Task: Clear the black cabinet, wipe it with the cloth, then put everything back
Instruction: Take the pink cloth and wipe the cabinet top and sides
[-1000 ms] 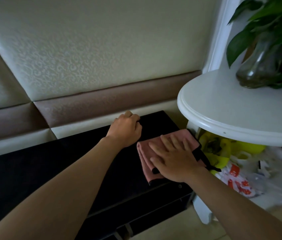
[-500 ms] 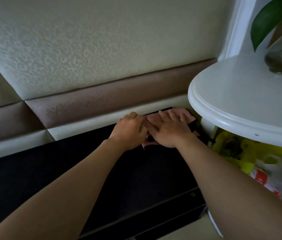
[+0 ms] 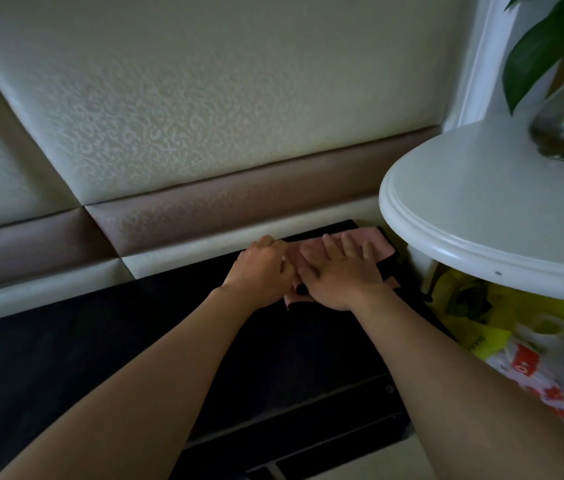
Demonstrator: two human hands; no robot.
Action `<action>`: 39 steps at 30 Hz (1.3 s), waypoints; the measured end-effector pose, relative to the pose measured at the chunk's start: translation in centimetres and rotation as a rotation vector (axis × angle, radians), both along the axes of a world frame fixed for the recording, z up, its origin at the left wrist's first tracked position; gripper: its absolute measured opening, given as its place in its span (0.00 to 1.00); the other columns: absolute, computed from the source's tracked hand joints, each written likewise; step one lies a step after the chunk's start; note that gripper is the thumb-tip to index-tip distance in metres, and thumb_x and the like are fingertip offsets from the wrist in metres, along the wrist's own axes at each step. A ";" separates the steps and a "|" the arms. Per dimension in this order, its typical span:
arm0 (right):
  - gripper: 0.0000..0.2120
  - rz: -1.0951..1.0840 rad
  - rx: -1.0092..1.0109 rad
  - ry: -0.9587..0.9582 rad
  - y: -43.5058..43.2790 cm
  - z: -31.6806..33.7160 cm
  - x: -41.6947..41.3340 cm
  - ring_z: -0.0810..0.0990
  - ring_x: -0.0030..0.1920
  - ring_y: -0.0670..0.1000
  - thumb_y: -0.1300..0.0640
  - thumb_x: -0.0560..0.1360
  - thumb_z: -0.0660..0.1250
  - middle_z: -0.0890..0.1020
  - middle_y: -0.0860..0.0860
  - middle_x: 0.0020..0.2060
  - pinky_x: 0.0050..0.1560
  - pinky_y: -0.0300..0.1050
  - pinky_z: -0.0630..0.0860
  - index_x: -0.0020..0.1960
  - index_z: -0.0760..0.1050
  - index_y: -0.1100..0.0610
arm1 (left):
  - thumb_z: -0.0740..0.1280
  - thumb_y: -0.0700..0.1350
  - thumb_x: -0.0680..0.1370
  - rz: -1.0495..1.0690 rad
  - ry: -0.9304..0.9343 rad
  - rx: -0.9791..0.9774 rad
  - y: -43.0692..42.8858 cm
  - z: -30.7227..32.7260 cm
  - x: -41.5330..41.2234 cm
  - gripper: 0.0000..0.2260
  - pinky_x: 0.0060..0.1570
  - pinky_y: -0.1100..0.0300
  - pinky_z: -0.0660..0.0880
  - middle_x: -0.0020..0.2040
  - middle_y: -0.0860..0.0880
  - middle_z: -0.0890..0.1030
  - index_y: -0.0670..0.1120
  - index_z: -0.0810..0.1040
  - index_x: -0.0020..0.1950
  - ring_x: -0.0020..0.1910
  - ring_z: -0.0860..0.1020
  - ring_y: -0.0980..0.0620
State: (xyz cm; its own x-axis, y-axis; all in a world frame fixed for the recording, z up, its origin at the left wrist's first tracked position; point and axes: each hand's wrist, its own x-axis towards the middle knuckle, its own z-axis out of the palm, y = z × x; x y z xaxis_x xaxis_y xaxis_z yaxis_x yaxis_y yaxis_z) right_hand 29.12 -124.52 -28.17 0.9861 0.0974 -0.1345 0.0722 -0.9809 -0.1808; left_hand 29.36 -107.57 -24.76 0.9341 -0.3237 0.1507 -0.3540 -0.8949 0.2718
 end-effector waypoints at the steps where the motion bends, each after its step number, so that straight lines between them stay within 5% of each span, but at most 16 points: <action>1: 0.31 0.014 0.002 0.003 0.3 -0.1 -1.5 0.37 0.80 0.60 0.32 0.79 0.41 0.41 0.49 0.82 0.75 0.67 0.33 0.79 0.40 0.34 | 0.56 0.52 0.75 0.022 0.027 0.003 0.2 0.0 -0.4 0.21 0.54 0.46 0.76 0.56 0.43 0.78 0.44 0.78 0.61 0.55 0.77 0.40; 4: 0.30 0.056 0.007 0.011 0.8 0.1 -5.5 0.36 0.80 0.59 0.34 0.80 0.40 0.40 0.50 0.82 0.75 0.66 0.33 0.80 0.39 0.35 | 0.58 0.52 0.80 0.046 0.107 0.064 0.5 0.2 -1.6 0.22 0.63 0.44 0.73 0.66 0.41 0.76 0.44 0.72 0.71 0.65 0.74 0.38; 8: 0.30 0.103 0.014 0.027 1.6 0.3 -10.5 0.35 0.80 0.59 0.36 0.82 0.41 0.38 0.51 0.82 0.76 0.65 0.33 0.81 0.37 0.39 | 0.58 0.50 0.77 -0.021 0.181 0.150 0.2 0.7 -4.0 0.16 0.57 0.46 0.76 0.57 0.44 0.80 0.45 0.78 0.58 0.58 0.78 0.41; 14: 0.33 0.063 0.098 0.018 1.6 0.7 -12.5 0.39 0.81 0.55 0.40 0.82 0.48 0.44 0.50 0.82 0.78 0.62 0.37 0.82 0.40 0.48 | 0.61 0.42 0.77 -0.048 0.162 0.096 -0.2 0.9 -5.8 0.13 0.55 0.48 0.76 0.56 0.43 0.79 0.44 0.78 0.60 0.55 0.78 0.42; 18: 0.34 -0.068 0.406 -0.087 0.3 1.2 -12.5 0.53 0.80 0.53 0.55 0.77 0.59 0.56 0.50 0.80 0.79 0.56 0.55 0.81 0.53 0.50 | 0.60 0.41 0.78 -0.073 0.107 0.060 -0.7 2.2 -6.5 0.11 0.51 0.50 0.74 0.56 0.43 0.74 0.43 0.76 0.58 0.53 0.76 0.41; 21: 0.35 -0.157 0.376 -0.208 -1.0 1.6 -12.9 0.59 0.77 0.58 0.60 0.72 0.63 0.59 0.54 0.76 0.75 0.55 0.64 0.78 0.58 0.55 | 0.59 0.40 0.79 -0.108 0.101 0.012 -1.0 3.5 -7.1 0.09 0.52 0.46 0.75 0.55 0.45 0.72 0.44 0.74 0.57 0.50 0.75 0.41; 26: 0.42 -0.249 0.327 -0.204 -1.6 3.7 -11.7 0.50 0.80 0.61 0.57 0.74 0.67 0.51 0.61 0.80 0.77 0.56 0.57 0.82 0.48 0.53 | 0.59 0.35 0.75 -0.158 0.018 -0.112 -0.5 5.6 -8.1 0.08 0.48 0.43 0.75 0.52 0.46 0.71 0.43 0.74 0.51 0.46 0.74 0.41; 29: 0.29 -0.293 0.417 -0.179 -1.0 4.7 -10.8 0.60 0.76 0.64 0.54 0.71 0.68 0.62 0.61 0.74 0.72 0.60 0.66 0.71 0.66 0.50 | 0.59 0.32 0.74 -0.154 -0.060 -0.173 1.0 7.2 -8.4 0.10 0.46 0.47 0.75 0.50 0.45 0.72 0.39 0.78 0.51 0.45 0.74 0.42; 32: 0.09 -0.219 0.442 -0.212 0.8 5.9 -11.6 0.76 0.55 0.58 0.56 0.71 0.67 0.74 0.54 0.55 0.53 0.55 0.76 0.49 0.71 0.54 | 0.61 0.32 0.73 -0.104 -0.025 -0.187 2.9 9.0 -8.3 0.11 0.46 0.55 0.73 0.49 0.47 0.72 0.40 0.80 0.51 0.46 0.75 0.44; 35: 0.06 -0.158 0.478 -0.130 2.0 8.3 -13.2 0.77 0.41 0.54 0.58 0.73 0.65 0.75 0.50 0.42 0.42 0.52 0.76 0.45 0.68 0.53 | 0.63 0.33 0.73 0.000 0.051 -0.246 4.6 11.4 -8.5 0.12 0.43 0.62 0.66 0.47 0.49 0.75 0.41 0.82 0.52 0.46 0.75 0.48; 39: 0.07 -0.268 0.671 -0.053 2.4 14.0 -13.8 0.79 0.41 0.52 0.57 0.73 0.67 0.78 0.51 0.41 0.40 0.50 0.77 0.47 0.70 0.54 | 0.62 0.34 0.75 0.144 0.185 -0.337 6.6 15.6 -9.4 0.14 0.46 0.62 0.70 0.49 0.47 0.82 0.45 0.82 0.56 0.49 0.78 0.49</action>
